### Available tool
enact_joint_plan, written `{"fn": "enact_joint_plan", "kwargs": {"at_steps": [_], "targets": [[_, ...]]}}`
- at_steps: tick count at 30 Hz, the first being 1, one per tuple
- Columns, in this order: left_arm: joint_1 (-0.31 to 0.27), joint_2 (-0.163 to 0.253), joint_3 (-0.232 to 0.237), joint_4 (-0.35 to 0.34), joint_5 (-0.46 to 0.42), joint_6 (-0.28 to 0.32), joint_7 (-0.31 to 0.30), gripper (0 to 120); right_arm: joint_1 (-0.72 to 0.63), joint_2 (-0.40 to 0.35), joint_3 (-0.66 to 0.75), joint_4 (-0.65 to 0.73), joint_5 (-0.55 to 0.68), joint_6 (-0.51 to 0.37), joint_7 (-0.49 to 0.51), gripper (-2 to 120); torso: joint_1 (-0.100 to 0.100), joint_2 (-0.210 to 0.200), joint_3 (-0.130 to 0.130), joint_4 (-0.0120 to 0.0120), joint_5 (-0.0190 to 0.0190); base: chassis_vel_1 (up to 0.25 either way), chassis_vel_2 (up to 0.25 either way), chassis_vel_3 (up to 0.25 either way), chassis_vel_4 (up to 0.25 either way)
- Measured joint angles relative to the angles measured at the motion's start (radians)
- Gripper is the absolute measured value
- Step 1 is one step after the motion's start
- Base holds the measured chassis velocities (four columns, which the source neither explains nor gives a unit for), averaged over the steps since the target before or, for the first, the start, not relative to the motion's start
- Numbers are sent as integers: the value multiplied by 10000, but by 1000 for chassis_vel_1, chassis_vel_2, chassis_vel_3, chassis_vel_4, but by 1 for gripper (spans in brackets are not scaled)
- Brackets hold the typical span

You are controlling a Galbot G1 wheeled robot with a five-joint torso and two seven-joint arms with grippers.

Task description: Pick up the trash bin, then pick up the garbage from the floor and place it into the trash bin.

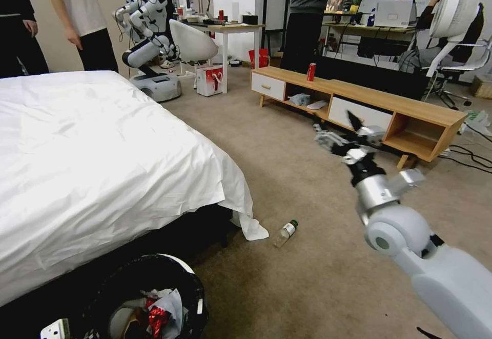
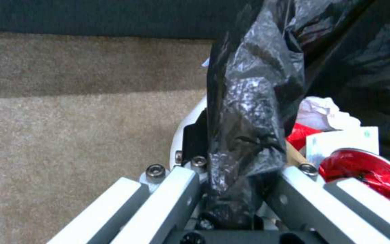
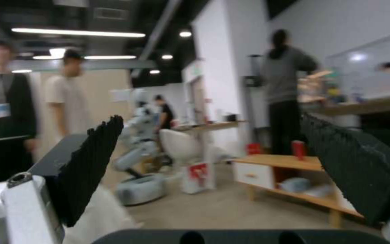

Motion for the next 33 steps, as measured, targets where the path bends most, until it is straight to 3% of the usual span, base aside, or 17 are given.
{"fn": "enact_joint_plan", "kwargs": {"at_steps": [13,29,33], "targets": [[-58,-82,99,30,73,-1,28,0,-1962,803,2335,270,-941,226,367,100,0,0,0,-2,-3,0,0,0,0],[-256,-266,146,230,340,-52,346,0,-4170,1351,2253,226,-3353,661,55,100,0,1,1,-2,-1,0,0,0,0],[-427,-249,113,301,395,-56,425,0,-4807,1730,2734,648,-4687,334,400,100,0,1,0,0,-3,0,0,0,0]]}}
